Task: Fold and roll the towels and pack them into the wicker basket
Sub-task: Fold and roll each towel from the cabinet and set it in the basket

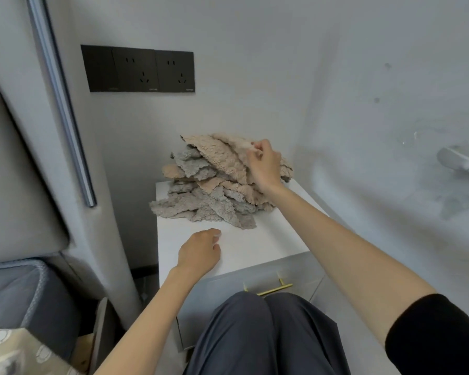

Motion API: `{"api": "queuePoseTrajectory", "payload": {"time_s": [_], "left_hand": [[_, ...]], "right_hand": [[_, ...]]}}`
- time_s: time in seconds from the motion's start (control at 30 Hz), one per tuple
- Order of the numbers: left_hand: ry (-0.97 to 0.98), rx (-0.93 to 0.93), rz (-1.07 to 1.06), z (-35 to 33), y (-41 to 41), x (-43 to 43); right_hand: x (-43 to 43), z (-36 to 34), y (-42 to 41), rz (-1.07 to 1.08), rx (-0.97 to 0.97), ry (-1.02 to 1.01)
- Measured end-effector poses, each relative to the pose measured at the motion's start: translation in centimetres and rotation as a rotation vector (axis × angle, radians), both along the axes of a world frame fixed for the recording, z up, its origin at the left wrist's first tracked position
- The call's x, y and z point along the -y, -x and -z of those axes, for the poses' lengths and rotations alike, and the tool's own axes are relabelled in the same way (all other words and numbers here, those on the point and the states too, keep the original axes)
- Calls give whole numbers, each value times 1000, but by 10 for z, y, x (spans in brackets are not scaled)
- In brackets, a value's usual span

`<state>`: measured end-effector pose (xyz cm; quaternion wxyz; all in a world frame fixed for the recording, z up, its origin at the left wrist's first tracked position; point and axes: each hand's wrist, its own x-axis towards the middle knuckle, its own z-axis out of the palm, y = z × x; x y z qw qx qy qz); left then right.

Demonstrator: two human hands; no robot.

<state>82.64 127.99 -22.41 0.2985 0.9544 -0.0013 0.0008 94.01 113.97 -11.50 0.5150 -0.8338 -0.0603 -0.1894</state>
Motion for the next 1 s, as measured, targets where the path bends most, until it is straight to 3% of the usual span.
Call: {"api": "queuePoseTrajectory", "payload": {"time_s": [0.17,0.3,0.4,0.57,0.73,0.9,0.97,1.0], "left_hand": [[9,35,-2,-11,4,6],[124,342,2,-41,2,24],[50,511,123,-66,-12,40],[-318,329,158,-86,-56,47],[-449,102,121,-88,-93,44],[-370,143,53,-98,-102,43],[-257,206,201,-102,-94,50],[-142,145,314,-104,-86,55]], "right_hand": [[35,-47,9,14,94,-161],[57,-77,14,6,111,-222],[66,-89,17,-22,71,-226],[84,-100,23,24,3,-414],[107,-106,28,60,-47,-515],[127,-108,37,2,-200,-384],[132,-107,41,-32,-237,-266],[134,-106,44,-59,-250,-239]]}}
